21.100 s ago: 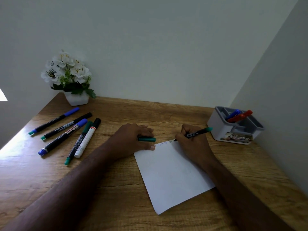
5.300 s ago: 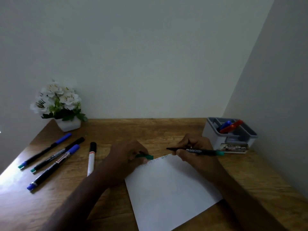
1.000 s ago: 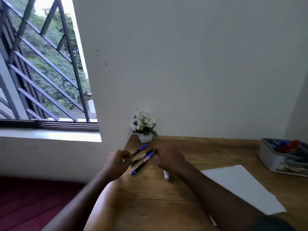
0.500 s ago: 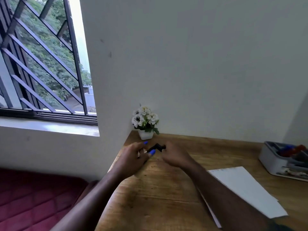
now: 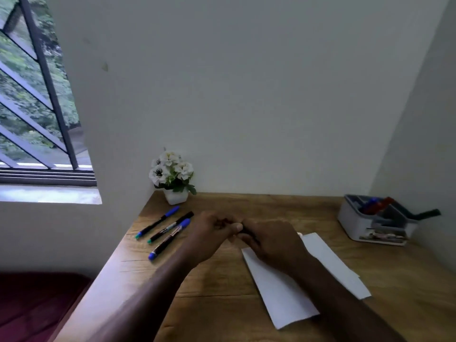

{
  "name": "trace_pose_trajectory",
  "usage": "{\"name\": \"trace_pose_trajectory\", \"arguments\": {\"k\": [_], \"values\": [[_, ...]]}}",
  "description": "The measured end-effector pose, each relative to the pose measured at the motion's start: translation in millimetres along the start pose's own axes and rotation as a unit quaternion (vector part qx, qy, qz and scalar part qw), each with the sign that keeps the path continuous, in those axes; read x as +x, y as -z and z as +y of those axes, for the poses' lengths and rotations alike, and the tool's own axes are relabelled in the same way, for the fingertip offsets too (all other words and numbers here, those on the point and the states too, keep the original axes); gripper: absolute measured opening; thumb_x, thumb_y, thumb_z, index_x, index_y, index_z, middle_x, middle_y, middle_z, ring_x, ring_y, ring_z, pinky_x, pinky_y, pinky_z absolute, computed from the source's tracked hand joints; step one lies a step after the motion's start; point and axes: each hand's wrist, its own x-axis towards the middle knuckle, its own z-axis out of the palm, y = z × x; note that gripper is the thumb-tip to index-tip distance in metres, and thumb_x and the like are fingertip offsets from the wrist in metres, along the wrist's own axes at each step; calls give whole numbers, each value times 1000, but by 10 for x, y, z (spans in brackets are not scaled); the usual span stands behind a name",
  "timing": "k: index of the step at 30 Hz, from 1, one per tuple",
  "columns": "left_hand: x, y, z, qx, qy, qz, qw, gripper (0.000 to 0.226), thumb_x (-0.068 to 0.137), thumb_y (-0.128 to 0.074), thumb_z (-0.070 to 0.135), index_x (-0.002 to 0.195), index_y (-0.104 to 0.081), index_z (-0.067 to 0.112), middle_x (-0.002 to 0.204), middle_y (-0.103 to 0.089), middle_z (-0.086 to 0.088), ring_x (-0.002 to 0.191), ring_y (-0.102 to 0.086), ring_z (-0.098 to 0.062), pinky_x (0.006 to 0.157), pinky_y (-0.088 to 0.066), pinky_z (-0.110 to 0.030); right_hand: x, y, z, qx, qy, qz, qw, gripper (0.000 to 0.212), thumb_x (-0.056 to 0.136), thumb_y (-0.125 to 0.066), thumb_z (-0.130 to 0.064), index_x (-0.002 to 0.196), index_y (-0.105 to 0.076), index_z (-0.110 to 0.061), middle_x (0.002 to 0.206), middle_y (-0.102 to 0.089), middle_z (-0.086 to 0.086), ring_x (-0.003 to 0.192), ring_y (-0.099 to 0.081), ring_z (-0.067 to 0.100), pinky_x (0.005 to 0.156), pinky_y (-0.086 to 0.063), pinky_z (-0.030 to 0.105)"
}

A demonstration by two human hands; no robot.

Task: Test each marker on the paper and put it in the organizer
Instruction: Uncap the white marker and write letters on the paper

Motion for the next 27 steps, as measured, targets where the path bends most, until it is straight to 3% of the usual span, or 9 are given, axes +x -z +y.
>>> {"name": "trace_pose_trajectory", "arguments": {"k": [5, 7, 9, 11, 12, 15, 17, 22, 27], "values": [[193, -81, -149, -7, 59, 63, 996, 9, 93, -64, 23, 92, -73, 25, 75, -69, 12, 72, -63, -1, 69, -45, -20, -77, 58, 221, 44, -86, 22, 995, 44, 100, -41, -40, 144, -38, -35, 128, -63, -9, 108, -63, 18, 87, -51, 38], [248, -123, -214, 22, 83, 66, 994, 10, 93, -64, 28, 100, -71, 29, 88, -71, 16, 85, -63, 3, 77, -46, -19, -92, 146, 309, 133, -107, 51, 984, 52, 99, -42, -17, 147, -35, -38, 121, -59, -19, 108, -60, 5, 90, -47, 25], [267, -188, -279, 68, 98, 39, 992, 11, 93, -64, 32, 102, -69, 32, 98, -68, 17, 93, -60, 2, 80, -45, -16, -91, 216, 358, 184, -88, 106, 973, 52, 95, -43, -3, 138, -51, -31, 105, -55, -27, 93, -58, -5, 83, -44, 14], [288, -244, -344, 115, 91, -5, 989, 11, 92, -64, 33, 101, -69, 34, 99, -67, 15, 93, -59, -2, 78, -45, -18, -90, 226, 401, 276, -98, 175, 940, 36, 93, -45, 1, 115, -68, -16, 91, -64, -16, 76, -61, 2, 72, -49, 20], [300, -257, -379, 133, 81, -25, 987, 11, 91, -66, 32, 100, -69, 34, 98, -67, 14, 92, -59, -4, 78, -46, -19, -89, 220, 398, 374, -137, 190, 898, 32, 94, -45, 4, 105, -71, -10, 85, -68, -2, 72, -64, 7, 68, -51, 25], [330, -269, -452, 173, 43, -63, 982, 12, 88, -69, 27, 98, -71, 32, 95, -68, 18, 90, -59, 0, 73, -44, -14, -82, 230, 355, 688, -224, 147, 675, 32, 88, -41, 5, 108, -66, 2, 93, -67, 23, 82, -70, 32, 80, -59, 40], [336, -272, -488, 194, 30, -73, 978, 16, 85, -71, 28, 100, -71, 33, 96, -66, 20, 89, -58, 1, 73, -43, -13, -86, 216, 359, 754, -219, 113, 608, 41, 75, -49, -2, 114, -60, 2, 95, -66, 24, 83, -70, 34, 86, -58, 45], [349, -275, -578, 209, 21, -70, 975, 23, 79, -76, 31, 101, -70, 33, 94, -64, 19, 87, -57, -1, 72, -44, -18, -86, 82, 306, 739, -246, 96, 619, 12, 83, -65, -12, 89, -54, -10, 83, -64, 18, 69, -63, 30, 70, -56, 38], [334, -247, -532, 191, 28, -61, 979, 27, 80, -70, 50, 102, -69, 35, 100, -64, 23, 97, -56, 6, 88, -45, -27, -63, 131, 327, 695, -306, 62, 648, 52, 99, -37, -57, 104, -60, -11, 72, -61, 21, 49, -50, 25, 52, -41, 31]]}}
